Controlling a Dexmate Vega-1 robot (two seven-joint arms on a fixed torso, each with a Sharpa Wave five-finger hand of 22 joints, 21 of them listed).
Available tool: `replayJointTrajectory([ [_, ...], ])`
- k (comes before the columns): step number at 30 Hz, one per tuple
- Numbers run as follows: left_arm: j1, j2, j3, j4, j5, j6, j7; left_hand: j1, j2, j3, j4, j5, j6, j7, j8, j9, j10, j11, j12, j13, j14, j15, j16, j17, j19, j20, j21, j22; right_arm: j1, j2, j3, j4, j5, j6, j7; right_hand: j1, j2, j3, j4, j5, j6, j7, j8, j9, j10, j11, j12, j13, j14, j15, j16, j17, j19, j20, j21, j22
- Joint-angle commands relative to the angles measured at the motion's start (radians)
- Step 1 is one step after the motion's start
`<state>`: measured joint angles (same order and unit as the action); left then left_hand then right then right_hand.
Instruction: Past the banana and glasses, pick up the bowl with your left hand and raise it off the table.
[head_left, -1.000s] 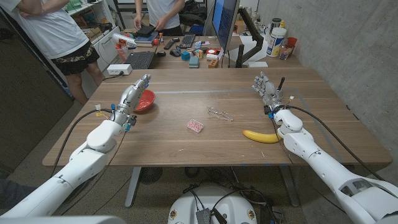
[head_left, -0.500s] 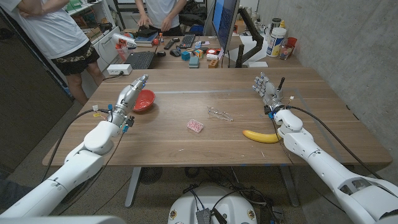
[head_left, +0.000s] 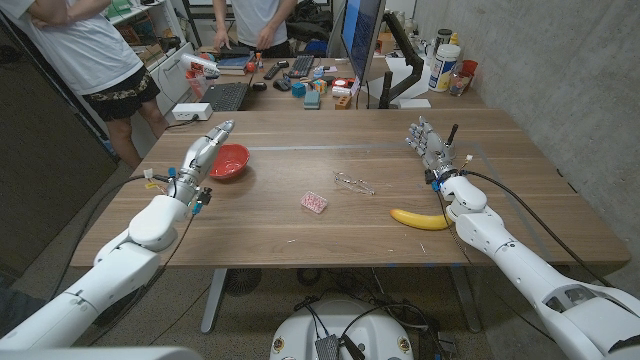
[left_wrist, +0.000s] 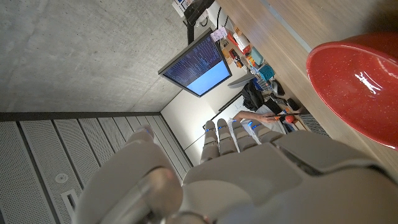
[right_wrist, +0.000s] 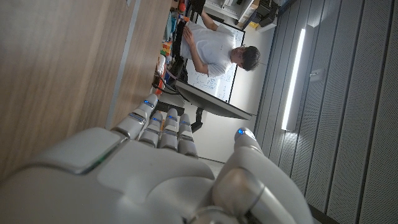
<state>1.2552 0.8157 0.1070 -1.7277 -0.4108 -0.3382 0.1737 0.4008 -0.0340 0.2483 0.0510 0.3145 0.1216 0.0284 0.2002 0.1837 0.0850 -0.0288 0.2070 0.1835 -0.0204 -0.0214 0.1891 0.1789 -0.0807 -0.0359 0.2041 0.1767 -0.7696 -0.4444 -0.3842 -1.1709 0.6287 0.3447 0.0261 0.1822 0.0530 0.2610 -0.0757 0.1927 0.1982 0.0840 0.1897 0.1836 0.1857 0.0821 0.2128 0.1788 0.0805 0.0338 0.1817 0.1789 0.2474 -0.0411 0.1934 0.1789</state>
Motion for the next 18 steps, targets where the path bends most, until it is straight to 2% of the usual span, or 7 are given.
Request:
replayJointTrajectory([
  [1,0.035,0.017,-0.038,-0.039,0.035,0.031,0.023,0.021,0.002,0.006,-0.008,-0.004,0.014,-0.002,0.006,0.003,0.004,-0.005,0.000,0.006,0.008,-0.002,0.001,0.002,0.002,-0.024,-0.001,0.003,-0.002,0.001,0.003,0.000,0.002,0.003,0.000,0.005,0.007,-0.004,0.000,0.001,0.008,-0.002,0.004,0.004,0.007,0.002,-0.001,0.006,0.007,0.000,0.003,0.004,0.009,-0.007,0.007,0.003],
  [18,0.070,0.045,-0.084,-0.080,0.090,0.092,0.045,0.063,0.015,0.020,-0.031,-0.006,0.023,-0.007,0.008,0.003,0.006,-0.012,-0.001,0.006,0.012,-0.007,0.000,0.001,0.003,-0.021,-0.001,0.003,-0.003,0.004,-0.001,-0.008,-0.005,-0.002,-0.014,0.005,0.007,-0.005,0.000,0.001,0.009,-0.002,0.004,0.004,0.009,0.003,-0.001,0.006,0.009,0.000,0.004,0.004,0.010,-0.007,0.007,0.003],
])
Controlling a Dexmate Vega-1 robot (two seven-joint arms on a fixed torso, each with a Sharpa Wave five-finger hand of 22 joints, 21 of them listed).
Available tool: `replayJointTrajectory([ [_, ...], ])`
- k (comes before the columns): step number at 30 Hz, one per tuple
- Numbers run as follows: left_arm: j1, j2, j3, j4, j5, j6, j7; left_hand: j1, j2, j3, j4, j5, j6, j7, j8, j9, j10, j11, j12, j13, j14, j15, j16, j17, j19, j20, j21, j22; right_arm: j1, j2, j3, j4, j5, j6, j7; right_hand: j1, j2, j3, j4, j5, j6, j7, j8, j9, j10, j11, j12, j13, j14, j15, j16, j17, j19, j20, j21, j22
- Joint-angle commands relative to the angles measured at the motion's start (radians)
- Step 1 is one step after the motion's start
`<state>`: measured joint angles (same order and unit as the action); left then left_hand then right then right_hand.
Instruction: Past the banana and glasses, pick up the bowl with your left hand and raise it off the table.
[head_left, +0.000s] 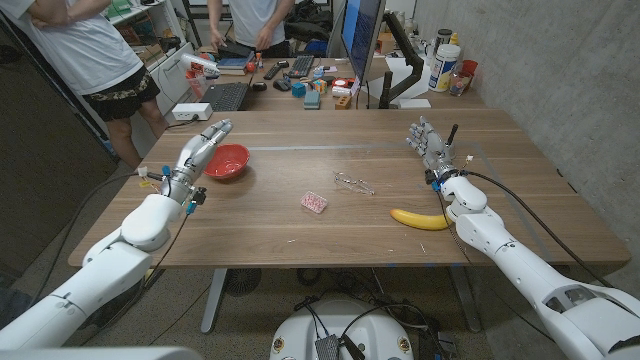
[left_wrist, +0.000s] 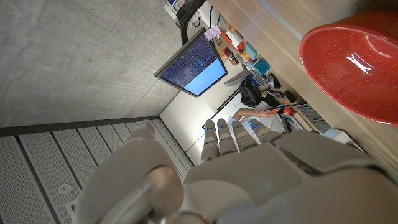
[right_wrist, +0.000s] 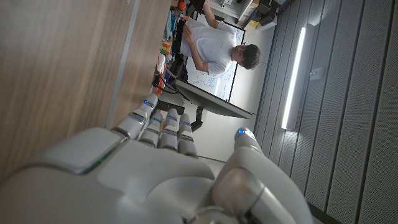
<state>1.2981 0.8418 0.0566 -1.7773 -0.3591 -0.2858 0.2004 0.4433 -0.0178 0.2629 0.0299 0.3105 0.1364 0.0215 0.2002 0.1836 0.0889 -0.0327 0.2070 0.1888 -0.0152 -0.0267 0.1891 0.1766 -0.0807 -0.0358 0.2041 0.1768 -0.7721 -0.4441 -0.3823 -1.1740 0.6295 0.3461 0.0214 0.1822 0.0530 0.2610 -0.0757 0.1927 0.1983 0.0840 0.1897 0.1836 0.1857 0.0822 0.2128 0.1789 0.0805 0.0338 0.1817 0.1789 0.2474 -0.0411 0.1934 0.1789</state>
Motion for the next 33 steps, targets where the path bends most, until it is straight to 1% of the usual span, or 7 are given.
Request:
replayJointTrajectory([
  [1,0.030,0.020,-0.038,-0.032,0.042,0.040,0.019,0.023,0.000,0.006,-0.011,-0.003,0.009,-0.001,0.009,0.003,0.002,-0.009,-0.001,0.001,0.007,-0.002,0.000,0.004,0.003,-0.021,-0.001,0.003,0.000,0.004,-0.003,-0.005,-0.006,-0.004,-0.010,0.005,0.007,-0.006,0.000,0.001,0.008,-0.002,0.004,0.004,0.009,0.002,-0.001,0.006,0.009,0.000,0.004,0.004,0.010,-0.006,0.007,0.003],
  [7,0.056,0.026,-0.069,-0.051,0.058,0.056,0.028,0.038,0.005,0.011,-0.019,-0.004,0.012,-0.002,0.009,0.004,0.003,-0.011,-0.001,0.001,0.008,-0.004,0.000,0.003,0.004,-0.019,-0.001,0.003,0.003,0.008,-0.007,-0.003,-0.009,-0.005,-0.013,0.004,0.007,-0.006,0.000,0.001,0.009,-0.003,0.005,0.004,0.010,0.003,0.000,0.006,0.009,0.000,0.004,0.004,0.009,-0.007,0.007,0.003],
  [12,0.072,0.017,-0.093,-0.053,0.067,0.054,0.036,0.056,0.014,0.019,-0.027,-0.005,0.017,-0.005,0.010,0.004,0.006,-0.018,0.000,0.001,0.014,-0.010,0.002,0.003,0.008,-0.018,0.000,0.003,0.007,0.014,-0.011,0.004,-0.011,-0.006,-0.014,0.004,0.007,-0.006,0.000,0.001,0.009,-0.003,0.004,0.004,0.010,0.003,-0.001,0.006,0.009,0.000,0.004,0.004,0.009,-0.006,0.007,0.003],
  [20,0.098,0.022,-0.124,-0.059,0.074,0.077,0.021,0.071,0.020,0.024,-0.035,-0.006,0.022,-0.006,0.012,0.004,0.010,-0.019,0.001,0.001,0.016,-0.012,0.002,0.003,0.010,-0.017,0.001,0.004,0.008,0.018,-0.016,0.005,-0.018,-0.010,-0.025,0.004,0.007,-0.007,0.000,0.001,0.008,-0.003,0.004,0.004,0.010,0.003,-0.001,0.006,0.009,0.000,0.004,0.004,0.009,-0.007,0.006,0.003],
  [23,0.103,0.022,-0.133,-0.055,0.078,0.077,0.015,0.077,0.022,0.026,-0.038,-0.007,0.023,-0.007,0.012,0.004,0.010,-0.020,0.001,0.001,0.018,-0.012,0.002,0.003,0.011,-0.022,0.001,0.004,0.006,0.016,-0.018,-0.002,-0.024,-0.018,-0.033,0.003,0.007,-0.007,0.000,0.001,0.008,-0.003,0.004,0.004,0.009,0.002,-0.001,0.006,0.009,0.001,0.004,0.004,0.009,-0.007,0.006,0.003],
  [28,0.105,0.018,-0.144,-0.046,0.085,0.067,0.006,0.086,0.027,0.030,-0.042,-0.008,0.024,-0.010,0.012,0.004,0.012,-0.021,0.001,0.001,0.020,-0.012,0.002,0.003,0.012,-0.023,0.001,0.004,0.000,0.012,-0.018,-0.020,-0.030,-0.025,-0.049,0.003,0.007,-0.008,0.000,0.001,0.008,-0.004,0.004,0.004,0.010,0.003,-0.001,0.006,0.010,0.000,0.004,0.004,0.010,-0.007,0.006,0.003],
  [33,0.108,0.028,-0.154,-0.052,0.094,0.085,-0.006,0.094,0.031,0.033,-0.046,-0.009,0.027,-0.010,0.012,0.004,0.013,-0.022,0.001,0.002,0.020,-0.013,0.001,0.003,0.012,-0.021,0.001,0.004,-0.004,0.003,-0.017,-0.037,-0.035,-0.031,-0.058,0.003,0.007,-0.008,0.000,0.001,0.008,-0.004,0.004,0.004,0.010,0.002,-0.001,0.006,0.009,0.001,0.004,0.004,0.010,-0.007,0.006,0.003],
])
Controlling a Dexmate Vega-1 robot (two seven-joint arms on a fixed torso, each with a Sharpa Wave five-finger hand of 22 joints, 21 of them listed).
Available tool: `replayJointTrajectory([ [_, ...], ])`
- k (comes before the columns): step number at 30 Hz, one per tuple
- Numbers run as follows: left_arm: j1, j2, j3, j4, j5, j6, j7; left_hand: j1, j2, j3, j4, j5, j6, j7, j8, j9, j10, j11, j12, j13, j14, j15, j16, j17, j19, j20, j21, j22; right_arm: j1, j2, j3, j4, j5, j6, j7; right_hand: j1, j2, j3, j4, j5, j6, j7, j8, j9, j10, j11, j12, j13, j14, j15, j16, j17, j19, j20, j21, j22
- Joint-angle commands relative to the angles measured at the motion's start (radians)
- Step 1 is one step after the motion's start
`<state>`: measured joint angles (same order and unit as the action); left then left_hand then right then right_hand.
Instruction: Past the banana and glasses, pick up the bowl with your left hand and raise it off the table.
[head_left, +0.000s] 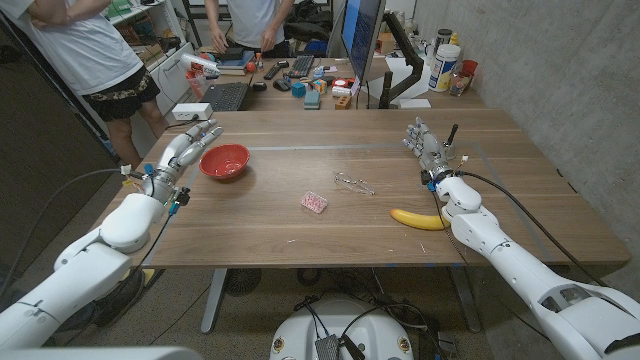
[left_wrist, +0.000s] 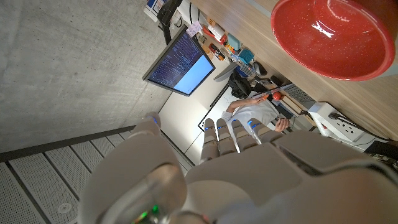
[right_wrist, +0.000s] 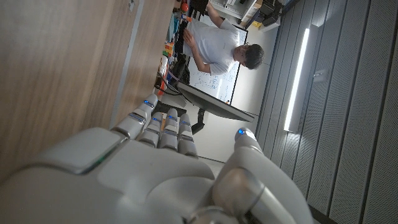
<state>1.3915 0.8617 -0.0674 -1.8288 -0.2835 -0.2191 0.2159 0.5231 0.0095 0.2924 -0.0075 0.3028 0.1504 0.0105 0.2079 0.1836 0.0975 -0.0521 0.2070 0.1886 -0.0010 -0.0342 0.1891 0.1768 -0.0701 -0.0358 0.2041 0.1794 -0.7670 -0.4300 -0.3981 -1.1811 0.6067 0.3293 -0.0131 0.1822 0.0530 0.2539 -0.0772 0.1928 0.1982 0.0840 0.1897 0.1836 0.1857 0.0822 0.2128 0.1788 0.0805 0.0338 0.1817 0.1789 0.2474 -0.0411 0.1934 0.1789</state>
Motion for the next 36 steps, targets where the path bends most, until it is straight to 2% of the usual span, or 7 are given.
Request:
replayJointTrajectory([
  [1,0.018,0.013,-0.035,-0.004,0.023,0.023,-0.023,0.015,0.005,0.004,-0.009,-0.002,0.012,0.001,0.004,0.004,0.005,-0.002,0.001,0.002,0.006,-0.005,0.001,0.003,0.001,-0.021,0.001,0.001,-0.012,-0.016,0.000,-0.037,-0.015,-0.017,-0.027,0.003,0.007,-0.001,0.001,0.001,0.008,-0.003,0.004,0.004,0.009,0.001,-0.001,0.006,0.010,0.001,0.004,0.004,0.009,-0.007,0.006,0.003],
  [6,0.030,0.017,-0.048,-0.017,0.037,0.035,-0.027,0.021,0.007,0.006,-0.012,-0.004,0.013,0.000,0.003,0.005,0.005,-0.002,0.001,0.002,0.007,-0.006,0.001,0.003,0.002,-0.020,0.001,0.001,-0.016,-0.024,0.001,-0.051,-0.018,-0.027,-0.034,0.003,0.006,-0.002,0.001,0.001,0.007,-0.004,0.004,0.004,0.010,0.002,-0.001,0.006,0.010,0.001,0.004,0.004,0.010,-0.007,0.006,0.003],
  [17,0.114,0.000,-0.131,-0.079,0.079,0.068,-0.019,0.030,0.010,0.008,-0.017,-0.007,0.014,0.000,0.003,0.005,0.004,-0.004,0.000,0.002,0.007,-0.006,0.000,0.003,0.002,-0.016,0.001,0.002,-0.006,-0.028,-0.004,-0.049,-0.022,-0.033,-0.025,0.002,0.006,-0.003,0.001,0.001,0.006,-0.002,0.003,0.004,0.010,0.003,-0.001,0.006,0.010,0.002,0.004,0.004,0.009,-0.007,0.006,0.003],
  [36,0.209,-0.081,-0.241,-0.158,0.149,0.126,-0.038,0.039,0.012,0.009,-0.022,-0.013,0.014,-0.001,0.001,0.005,0.005,-0.006,0.000,0.002,0.006,-0.006,-0.001,0.003,0.005,-0.013,0.002,0.002,0.001,-0.030,-0.011,-0.049,-0.026,-0.036,-0.012,0.000,0.006,-0.005,0.002,0.001,0.007,-0.003,0.004,0.004,0.010,0.002,-0.001,0.006,0.010,0.001,0.003,0.004,0.010,-0.006,0.007,0.003],
])
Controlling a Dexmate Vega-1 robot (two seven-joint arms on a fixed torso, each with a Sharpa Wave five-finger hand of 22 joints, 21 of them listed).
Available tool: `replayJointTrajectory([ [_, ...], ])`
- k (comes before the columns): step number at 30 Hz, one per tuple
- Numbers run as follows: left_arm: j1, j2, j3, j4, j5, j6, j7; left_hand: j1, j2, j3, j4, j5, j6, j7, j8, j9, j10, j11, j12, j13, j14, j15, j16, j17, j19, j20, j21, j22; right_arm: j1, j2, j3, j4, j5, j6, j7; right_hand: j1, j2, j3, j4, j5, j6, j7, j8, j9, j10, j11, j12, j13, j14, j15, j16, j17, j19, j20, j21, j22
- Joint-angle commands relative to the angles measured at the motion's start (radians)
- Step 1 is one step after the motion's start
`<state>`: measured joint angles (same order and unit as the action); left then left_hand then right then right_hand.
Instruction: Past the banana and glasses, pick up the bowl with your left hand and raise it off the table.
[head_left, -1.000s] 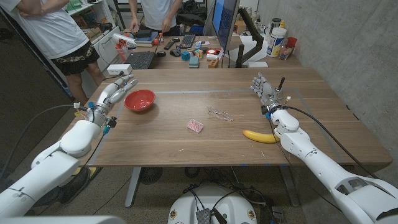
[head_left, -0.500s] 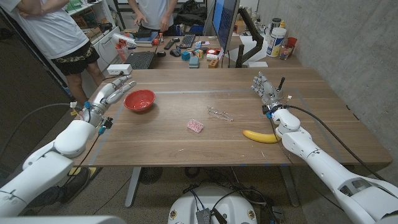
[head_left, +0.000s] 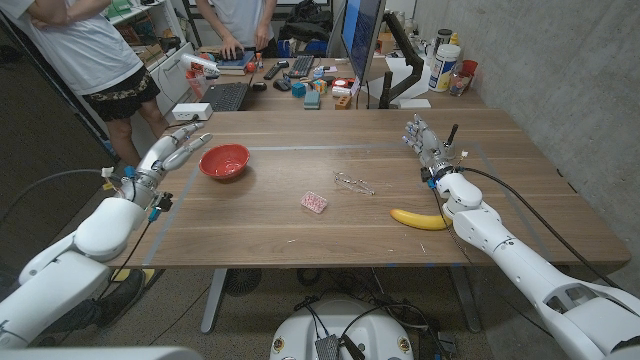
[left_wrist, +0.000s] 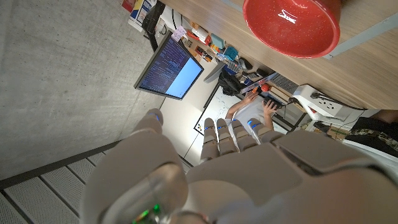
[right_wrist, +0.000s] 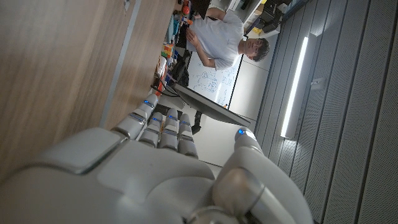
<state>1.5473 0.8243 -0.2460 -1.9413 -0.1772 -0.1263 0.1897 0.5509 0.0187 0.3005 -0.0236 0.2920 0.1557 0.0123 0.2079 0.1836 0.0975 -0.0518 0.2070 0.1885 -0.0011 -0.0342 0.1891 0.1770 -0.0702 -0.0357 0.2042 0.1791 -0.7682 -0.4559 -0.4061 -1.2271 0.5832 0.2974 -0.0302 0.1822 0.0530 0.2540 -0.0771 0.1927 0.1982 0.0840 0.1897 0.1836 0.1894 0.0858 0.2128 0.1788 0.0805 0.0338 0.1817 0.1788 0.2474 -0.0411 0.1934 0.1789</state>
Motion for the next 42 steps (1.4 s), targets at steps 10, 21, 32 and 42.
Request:
replayJointTrajectory([
  [10,0.069,-0.072,-0.088,-0.067,0.076,0.063,-0.031,0.017,0.004,0.002,-0.009,-0.005,0.009,-0.004,0.000,0.005,0.005,-0.007,-0.001,0.002,0.006,-0.007,-0.001,0.004,0.005,-0.012,0.002,0.003,0.001,-0.003,-0.004,0.001,-0.001,-0.005,0.008,0.000,0.006,-0.006,0.002,0.002,0.007,-0.003,0.004,0.004,0.007,-0.001,-0.002,0.006,0.010,0.001,0.003,0.004,0.010,-0.006,0.006,0.003],
  [21,0.068,-0.082,-0.094,-0.086,0.143,0.102,-0.025,0.024,0.005,0.002,-0.012,-0.009,0.011,-0.007,0.000,0.005,0.004,-0.009,-0.002,0.003,0.007,-0.008,-0.001,0.004,0.006,-0.012,0.002,0.003,-0.003,-0.004,-0.002,-0.003,0.000,-0.002,0.007,0.000,0.006,-0.007,0.002,0.002,0.008,-0.003,0.004,0.004,0.008,-0.001,-0.001,0.006,0.010,0.000,0.003,0.004,0.010,-0.006,0.006,0.003],
  [32,0.076,-0.100,-0.112,-0.121,0.241,0.143,0.005,0.032,0.006,0.003,-0.017,-0.012,0.013,-0.012,0.000,0.006,0.007,-0.017,-0.001,0.003,0.010,-0.012,0.000,0.004,0.007,-0.010,0.002,0.003,-0.006,-0.003,-0.001,-0.006,-0.001,0.000,0.002,0.000,0.006,-0.008,0.001,0.002,0.007,-0.003,0.004,0.004,0.007,-0.001,-0.002,0.006,0.010,0.000,0.003,0.004,0.010,-0.005,0.006,0.003],
  [42,0.061,-0.090,-0.099,-0.133,0.330,0.225,0.022,0.042,0.005,0.004,-0.024,-0.015,0.013,-0.018,-0.001,0.006,0.012,-0.018,0.001,0.003,0.012,-0.012,0.000,0.003,0.013,-0.009,0.004,0.003,0.000,0.000,-0.005,0.002,-0.003,0.001,0.007,0.000,0.006,-0.008,0.001,0.002,0.008,-0.004,0.004,0.004,0.008,0.000,-0.002,0.006,0.010,0.000,0.003,0.004,0.010,-0.006,0.006,0.003],
])
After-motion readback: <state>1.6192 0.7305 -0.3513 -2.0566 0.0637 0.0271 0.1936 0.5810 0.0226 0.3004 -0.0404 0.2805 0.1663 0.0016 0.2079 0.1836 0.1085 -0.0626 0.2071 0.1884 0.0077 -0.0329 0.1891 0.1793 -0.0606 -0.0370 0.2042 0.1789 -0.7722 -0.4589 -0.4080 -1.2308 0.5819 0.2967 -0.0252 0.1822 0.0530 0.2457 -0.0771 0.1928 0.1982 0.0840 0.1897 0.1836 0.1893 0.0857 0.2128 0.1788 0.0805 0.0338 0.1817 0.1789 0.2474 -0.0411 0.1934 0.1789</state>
